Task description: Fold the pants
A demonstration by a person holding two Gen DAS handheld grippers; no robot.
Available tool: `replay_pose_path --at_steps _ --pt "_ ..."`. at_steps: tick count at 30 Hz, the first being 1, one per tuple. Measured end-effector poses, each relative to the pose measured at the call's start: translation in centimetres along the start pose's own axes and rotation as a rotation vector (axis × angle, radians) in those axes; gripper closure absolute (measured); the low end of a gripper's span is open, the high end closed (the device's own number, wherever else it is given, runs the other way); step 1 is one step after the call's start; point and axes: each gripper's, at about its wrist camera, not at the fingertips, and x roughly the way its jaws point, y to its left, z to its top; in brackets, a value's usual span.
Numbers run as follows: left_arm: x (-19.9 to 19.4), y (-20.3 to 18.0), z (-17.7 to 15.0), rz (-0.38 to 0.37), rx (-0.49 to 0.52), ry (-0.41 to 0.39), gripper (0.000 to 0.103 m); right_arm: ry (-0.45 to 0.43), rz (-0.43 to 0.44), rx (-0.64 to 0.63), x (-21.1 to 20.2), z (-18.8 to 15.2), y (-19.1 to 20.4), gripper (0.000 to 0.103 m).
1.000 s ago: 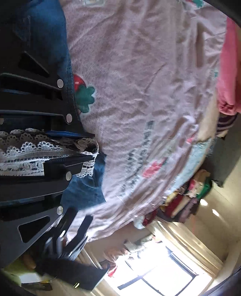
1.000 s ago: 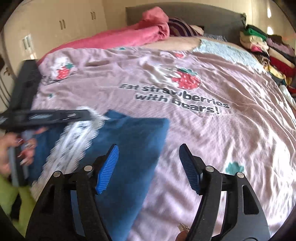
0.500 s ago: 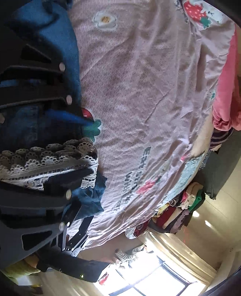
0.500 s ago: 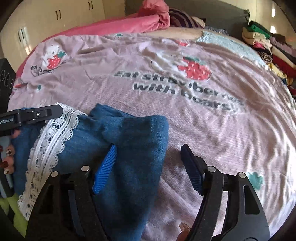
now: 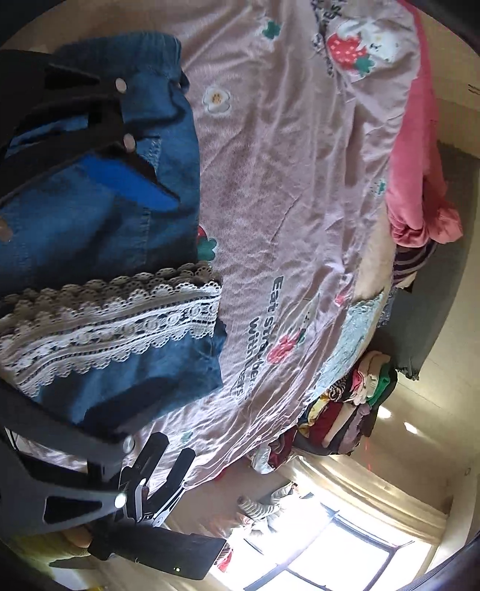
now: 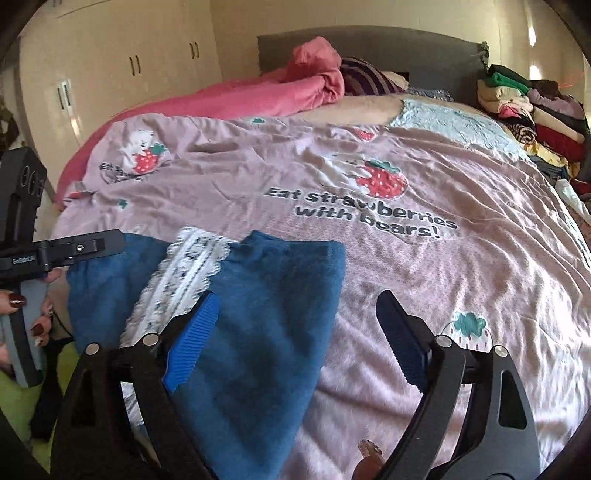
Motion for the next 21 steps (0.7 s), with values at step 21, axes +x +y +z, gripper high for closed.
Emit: replay_pose_path --at_steps 21 --pt "-2.7 -1.0 -7.3 -0.039 -0.032 0.125 0.03 0.048 0.083 -0.109 -3.6 -5.0 3.1 0.019"
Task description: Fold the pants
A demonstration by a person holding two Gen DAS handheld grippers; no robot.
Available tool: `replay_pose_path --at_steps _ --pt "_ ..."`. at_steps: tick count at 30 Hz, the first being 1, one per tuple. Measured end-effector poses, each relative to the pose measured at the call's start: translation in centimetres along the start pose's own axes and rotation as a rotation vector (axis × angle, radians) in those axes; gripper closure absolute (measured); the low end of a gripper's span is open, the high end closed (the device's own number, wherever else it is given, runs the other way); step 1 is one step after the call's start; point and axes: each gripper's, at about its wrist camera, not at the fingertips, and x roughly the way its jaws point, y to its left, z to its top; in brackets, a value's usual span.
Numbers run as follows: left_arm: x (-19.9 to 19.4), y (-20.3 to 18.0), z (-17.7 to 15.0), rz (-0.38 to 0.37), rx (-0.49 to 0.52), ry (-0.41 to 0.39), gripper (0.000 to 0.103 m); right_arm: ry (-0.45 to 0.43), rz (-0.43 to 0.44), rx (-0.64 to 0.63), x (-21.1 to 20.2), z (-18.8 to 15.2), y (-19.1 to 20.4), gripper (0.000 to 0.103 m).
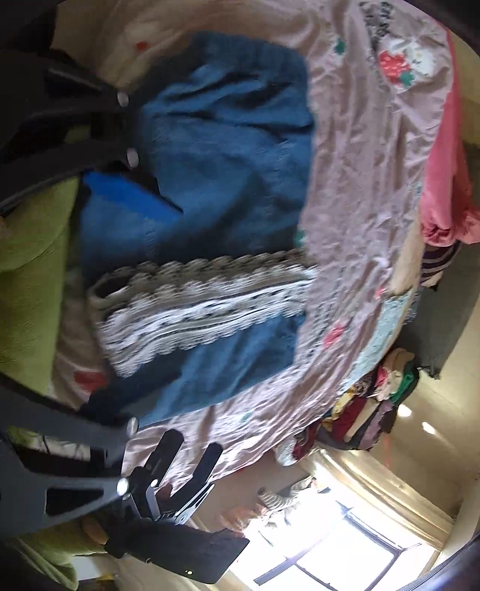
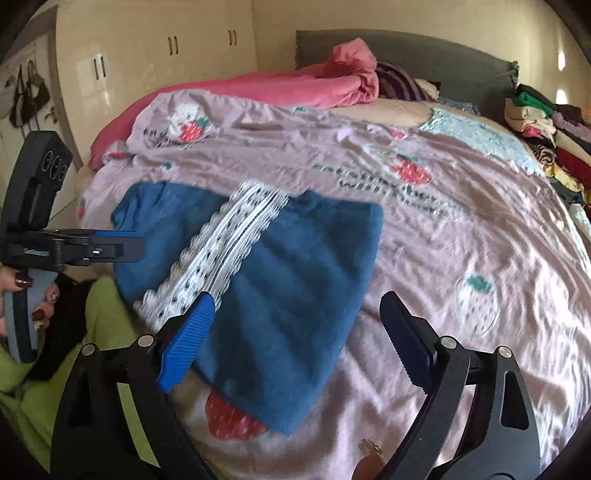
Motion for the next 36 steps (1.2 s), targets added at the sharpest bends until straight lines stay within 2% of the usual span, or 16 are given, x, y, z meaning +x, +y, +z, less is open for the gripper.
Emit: replay_pose_path --at_steps 3,9,10,11,13,14,16,21,24,27,33,36 --pt "0.9 -0.6 -1.2 -0.018 0.005 0.047 0.032 0.022 0.021 -0.009 0.2 -1.0 0.3 0.026" --pt "4.1 -2.1 -2.2 0.005 0.035 0.129 0.032 0.042 0.035 0.004 0.6 -2.0 0.2 0.027" --pt "4.6 -2.3 -2.3 0.019 0.047 0.13 0.035 0.042 0.038 0.007 0.7 -2.1 0.1 0.027" --pt "4.8 -2.3 -2.4 0.028 0.051 0.124 0.042 0.044 0.041 0.011 0.7 -2.1 0.0 0.027" --pt "4.8 -2.0 -2.4 0.034 0.06 0.111 0.08 0.055 0.045 0.016 1.1 -2.2 -0.1 0.03" --pt "4.6 -1.9 -2.3 0.024 0.064 0.105 0.085 0.064 0.054 0.016 1.2 -2.2 -0.1 0.033" --pt "4.1 -1.7 -2.4 0.013 0.077 0.108 0.085 0.06 0.066 0.011 1.1 -2.1 0.2 0.038" --pt "2.8 -0.8 -2.6 0.051 0.096 0.091 0.084 0.04 0.092 -0.042 0.8 -1.5 2.0 0.038" --pt "3.2 -0.7 -2.6 0.063 0.095 0.103 0.077 0.108 0.063 -0.04 2.5 -2.1 2.2 0.039" --pt "3.5 -1.1 -2.8 0.079 0.123 0.107 0.073 0.187 0.015 -0.05 3.9 -3.3 1.7 0.045" --pt "3.7 -1.3 -2.7 0.09 0.139 0.108 0.067 0.189 0.011 -0.034 3.9 -4.0 1.5 0.045" --pt "3.3 -1.5 -2.7 0.105 0.146 0.099 0.058 0.175 0.014 -0.021 3.3 -3.7 1.4 0.045"
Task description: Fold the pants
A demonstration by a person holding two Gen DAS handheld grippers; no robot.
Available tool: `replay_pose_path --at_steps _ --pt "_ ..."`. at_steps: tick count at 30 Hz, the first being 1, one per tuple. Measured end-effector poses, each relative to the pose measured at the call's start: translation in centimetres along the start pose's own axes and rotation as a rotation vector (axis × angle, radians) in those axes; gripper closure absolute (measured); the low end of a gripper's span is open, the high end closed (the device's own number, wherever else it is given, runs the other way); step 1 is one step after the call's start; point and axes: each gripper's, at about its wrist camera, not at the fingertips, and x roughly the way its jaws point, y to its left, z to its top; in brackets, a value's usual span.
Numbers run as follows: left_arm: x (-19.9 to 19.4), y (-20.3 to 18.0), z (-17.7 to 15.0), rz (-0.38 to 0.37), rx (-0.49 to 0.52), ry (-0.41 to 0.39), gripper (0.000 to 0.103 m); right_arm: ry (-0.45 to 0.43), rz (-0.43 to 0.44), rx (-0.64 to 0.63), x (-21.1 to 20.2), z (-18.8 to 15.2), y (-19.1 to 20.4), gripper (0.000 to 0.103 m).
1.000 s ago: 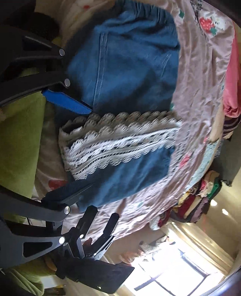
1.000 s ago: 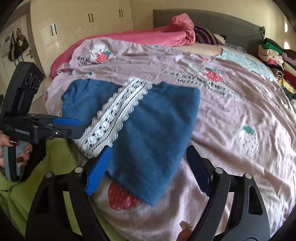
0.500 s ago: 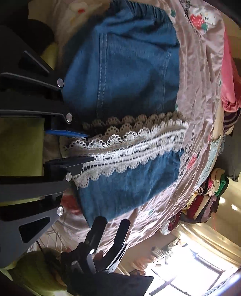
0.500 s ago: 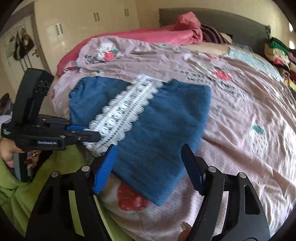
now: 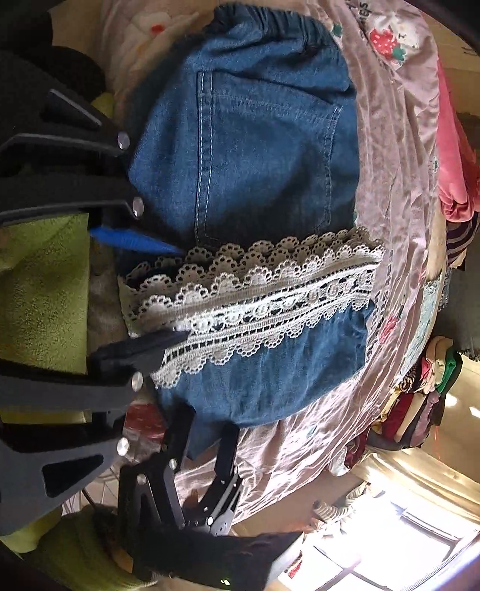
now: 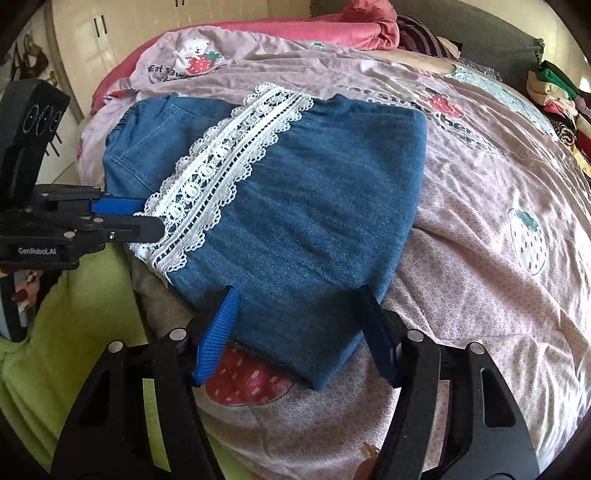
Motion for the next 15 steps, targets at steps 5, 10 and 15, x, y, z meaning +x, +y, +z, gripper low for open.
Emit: replay_pose_path --at_steps 5,10,15 --pt "-0.7 -0.1 0.2 0.014 0.006 -0.018 0.054 -0.028 0.002 0.02 -1.0 0.5 -0.3 0.045" --pt "-1.5 -0.4 0.3 0.03 0.02 -0.035 0.045 -0.054 0.005 0.037 -1.9 0.8 -0.5 0.042" --pt "-2.3 -0.6 0.5 0.044 0.029 -0.055 0.044 -0.066 0.002 0.045 -2.4 1.0 -0.4 0.036"
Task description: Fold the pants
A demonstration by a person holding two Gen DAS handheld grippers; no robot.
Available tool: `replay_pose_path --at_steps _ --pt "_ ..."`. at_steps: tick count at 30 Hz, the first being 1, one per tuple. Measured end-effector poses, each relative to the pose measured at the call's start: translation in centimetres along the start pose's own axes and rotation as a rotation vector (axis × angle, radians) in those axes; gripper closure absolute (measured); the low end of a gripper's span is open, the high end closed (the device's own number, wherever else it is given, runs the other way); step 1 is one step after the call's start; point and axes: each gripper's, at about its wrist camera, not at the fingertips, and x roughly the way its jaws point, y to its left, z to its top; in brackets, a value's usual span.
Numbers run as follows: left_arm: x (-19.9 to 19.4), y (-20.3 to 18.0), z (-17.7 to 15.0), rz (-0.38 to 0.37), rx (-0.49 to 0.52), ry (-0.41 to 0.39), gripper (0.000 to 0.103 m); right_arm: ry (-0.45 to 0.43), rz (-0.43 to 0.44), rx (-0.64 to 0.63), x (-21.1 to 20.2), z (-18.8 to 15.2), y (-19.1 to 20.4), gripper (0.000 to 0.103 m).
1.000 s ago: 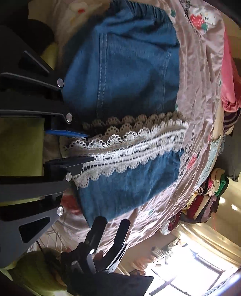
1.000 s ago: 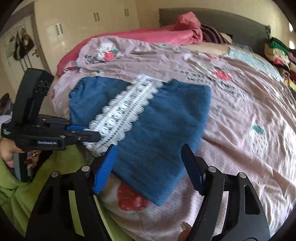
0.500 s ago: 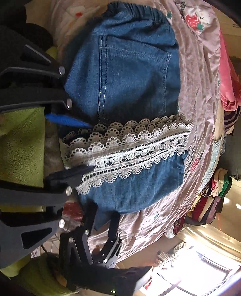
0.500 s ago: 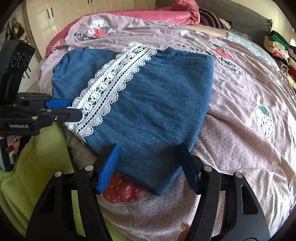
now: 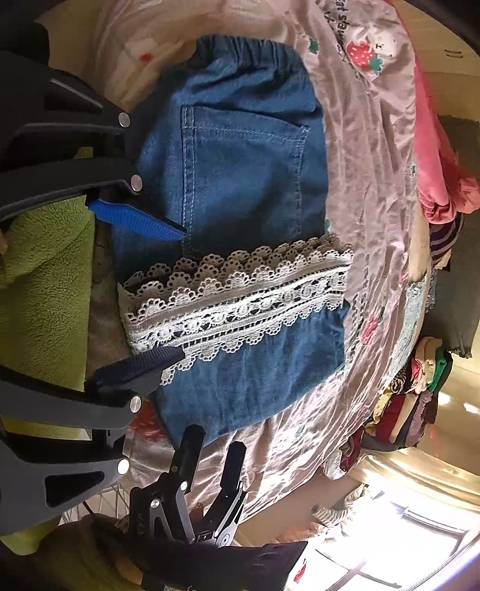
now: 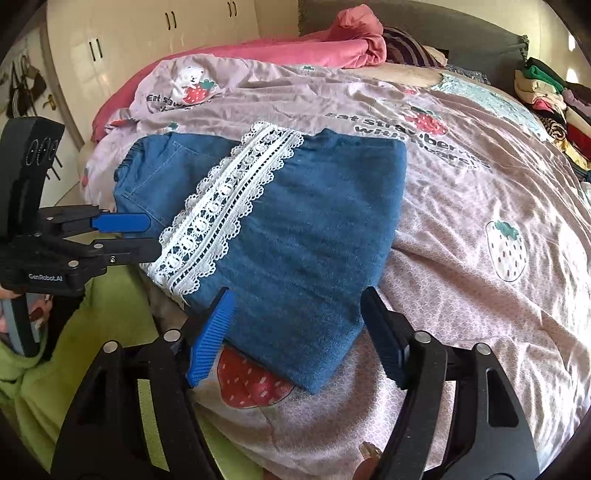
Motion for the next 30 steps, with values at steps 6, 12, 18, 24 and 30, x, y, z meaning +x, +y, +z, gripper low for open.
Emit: replay_pose_path --at_steps 6,12,18,24,30 --pt "-0.8 -0.1 0.1 0.013 0.005 -0.02 0.028 -0.013 -0.009 0.005 -0.5 0.1 0.0 0.028" --pt "-1.6 -0.1 0.2 0.023 0.008 -0.034 0.024 -0.03 -0.022 0.015 -1.1 0.3 -0.2 0.021" --pt "-2.4 -0.1 0.3 0.038 0.014 -0.053 0.018 -0.05 -0.038 0.017 -1.8 0.7 -0.2 0.016" --pt "-3.2 0.2 0.5 0.05 0.009 -0.07 0.014 -0.078 -0.048 0.019 -2.6 1.2 0.0 0.013" --pt "-4.3 0.9 0.6 0.062 -0.007 -0.096 0.006 -0.103 -0.065 0.008 -3.2 2.0 0.5 0.01"
